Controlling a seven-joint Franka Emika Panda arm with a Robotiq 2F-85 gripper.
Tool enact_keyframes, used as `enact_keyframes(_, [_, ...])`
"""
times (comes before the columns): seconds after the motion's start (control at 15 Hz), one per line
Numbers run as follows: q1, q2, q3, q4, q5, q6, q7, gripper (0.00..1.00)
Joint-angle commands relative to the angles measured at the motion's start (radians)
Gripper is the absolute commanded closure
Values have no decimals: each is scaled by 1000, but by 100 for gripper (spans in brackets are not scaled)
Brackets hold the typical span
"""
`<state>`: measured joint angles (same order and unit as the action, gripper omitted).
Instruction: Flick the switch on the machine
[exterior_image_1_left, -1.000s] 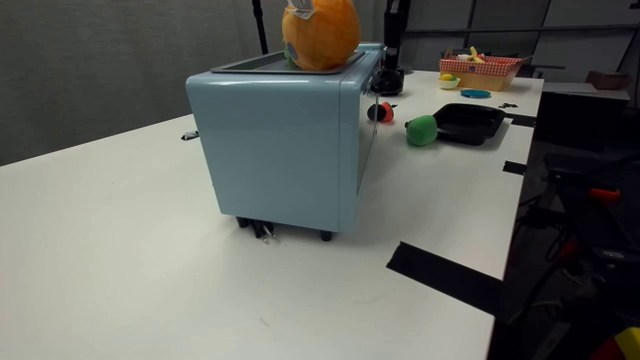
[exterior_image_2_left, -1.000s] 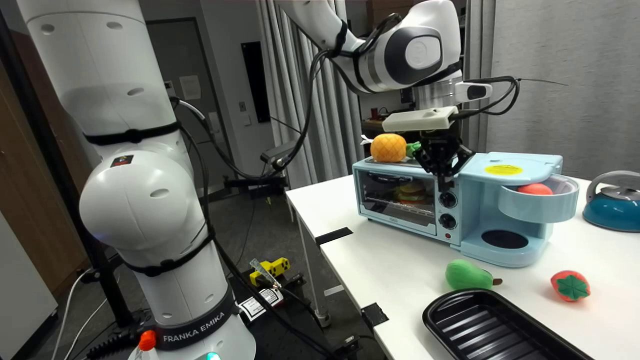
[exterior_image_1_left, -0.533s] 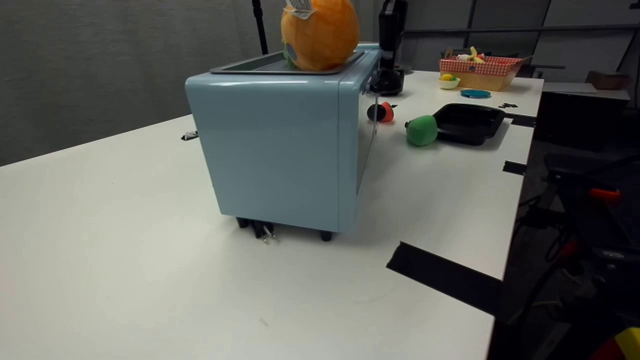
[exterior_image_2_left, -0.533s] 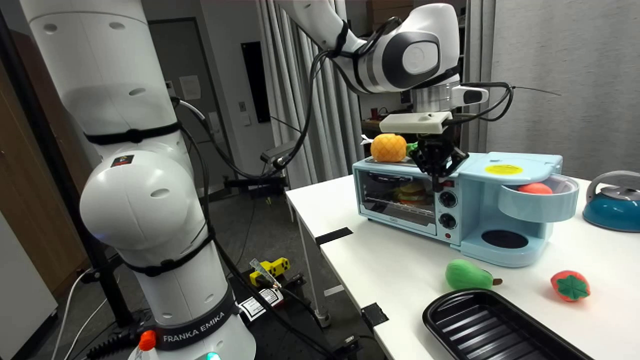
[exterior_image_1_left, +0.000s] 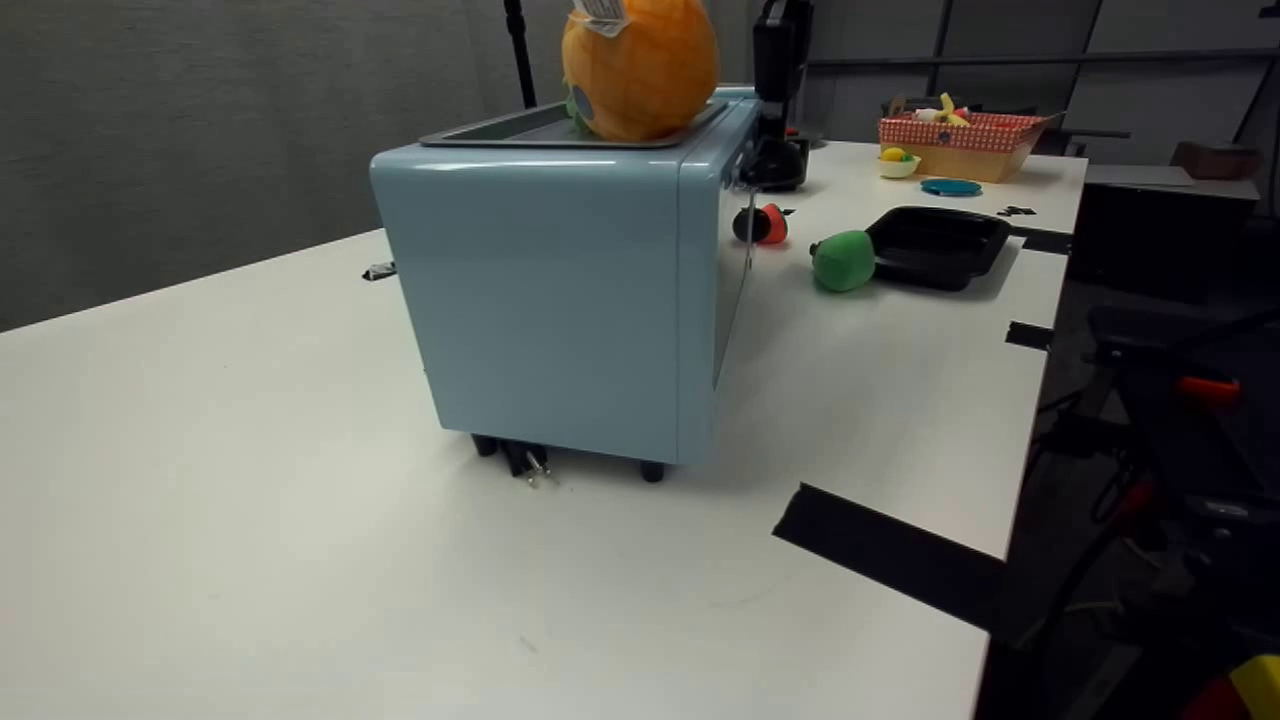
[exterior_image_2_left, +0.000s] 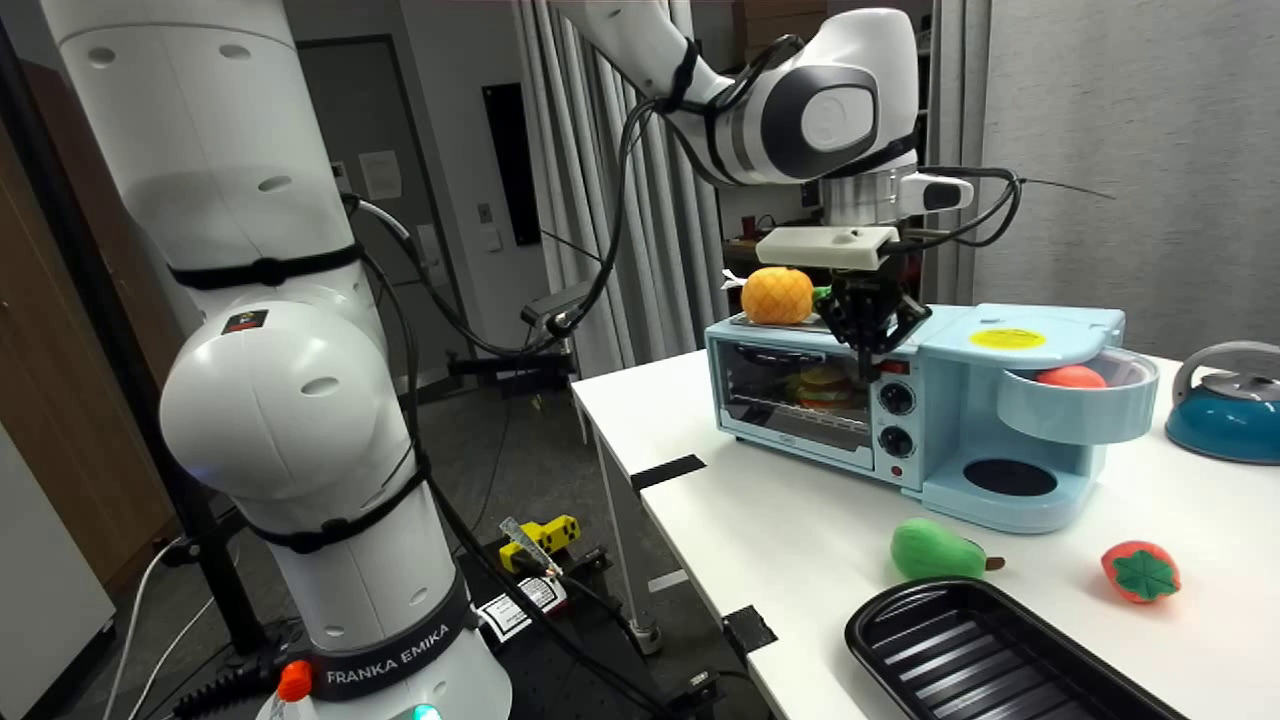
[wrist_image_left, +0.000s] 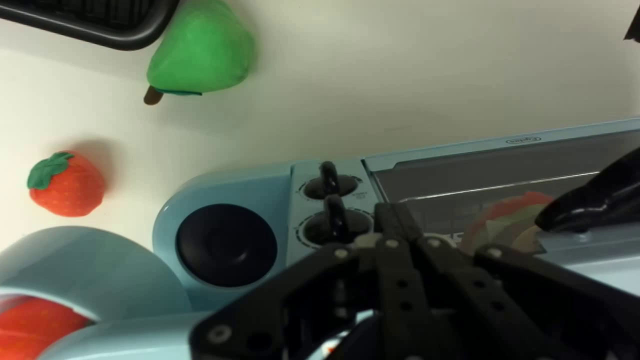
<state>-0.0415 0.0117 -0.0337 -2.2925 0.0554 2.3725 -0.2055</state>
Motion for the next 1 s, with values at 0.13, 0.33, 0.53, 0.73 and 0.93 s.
enact_keyframes(0.13, [8,-38,7,-10,13,-43,-43,100])
enact_keyframes(0.33, [7,-74,5,-39,9,-53,-60,100])
enact_keyframes(0.53, [7,-123,-1,-82,13,-36,-66,100])
enact_keyframes(0.73, [7,-189,-9,-141,12,-17,-66,100])
enact_keyframes(0.93, [4,-260,-21,-204,-5,48,-45,100])
